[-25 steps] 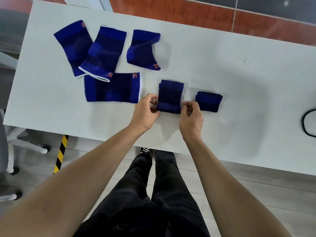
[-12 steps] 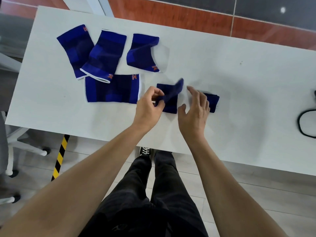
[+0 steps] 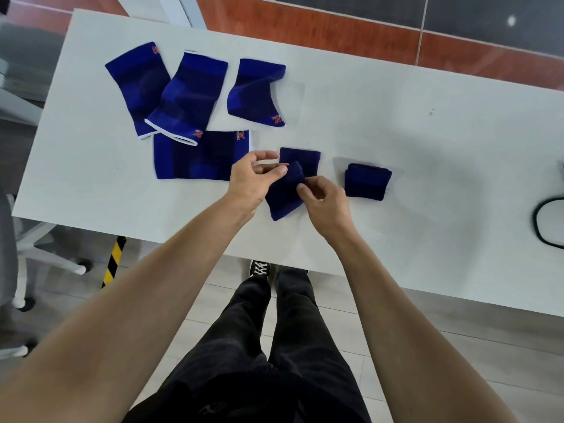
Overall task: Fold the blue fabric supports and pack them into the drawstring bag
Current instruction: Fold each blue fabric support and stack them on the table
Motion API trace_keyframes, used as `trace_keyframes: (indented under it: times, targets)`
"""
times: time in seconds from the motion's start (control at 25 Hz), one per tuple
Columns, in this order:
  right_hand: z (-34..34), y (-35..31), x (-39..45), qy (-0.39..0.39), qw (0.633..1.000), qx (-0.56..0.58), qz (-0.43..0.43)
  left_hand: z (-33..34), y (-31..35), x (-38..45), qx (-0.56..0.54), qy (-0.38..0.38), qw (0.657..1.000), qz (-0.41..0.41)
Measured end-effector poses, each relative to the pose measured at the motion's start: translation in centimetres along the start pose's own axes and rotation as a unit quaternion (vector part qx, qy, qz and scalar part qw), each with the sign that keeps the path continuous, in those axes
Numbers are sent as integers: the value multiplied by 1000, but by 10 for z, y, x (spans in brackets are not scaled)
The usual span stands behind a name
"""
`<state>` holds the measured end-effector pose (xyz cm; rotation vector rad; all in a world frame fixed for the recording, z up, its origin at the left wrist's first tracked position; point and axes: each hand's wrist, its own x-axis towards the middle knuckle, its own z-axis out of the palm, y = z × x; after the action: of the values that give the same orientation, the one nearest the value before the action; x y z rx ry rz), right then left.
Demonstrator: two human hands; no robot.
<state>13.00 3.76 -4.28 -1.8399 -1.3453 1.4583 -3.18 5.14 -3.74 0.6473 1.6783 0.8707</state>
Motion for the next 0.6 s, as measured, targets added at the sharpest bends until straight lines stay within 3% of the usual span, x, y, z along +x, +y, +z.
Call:
trace_keyframes:
  times: [0.12, 0.2, 0.28, 0.44, 0.6]
  targets:
    - [-1, 9, 2, 10, 1000, 6, -5, 1, 4, 8, -95, 17, 994, -50]
    - [-3, 10, 6, 38, 997, 70, 24, 2, 8, 7, -156, -19, 980, -125]
    - [-4, 10, 11, 69, 993, 83, 54, 1, 2, 2, -80, -58, 986, -135]
    - [-3, 4, 17, 88, 994, 33, 53, -1, -12, 2, 53, -72, 996, -10]
    - [-3, -4, 24, 108, 994, -5, 32, -1, -8, 12, 183, -40, 977, 104]
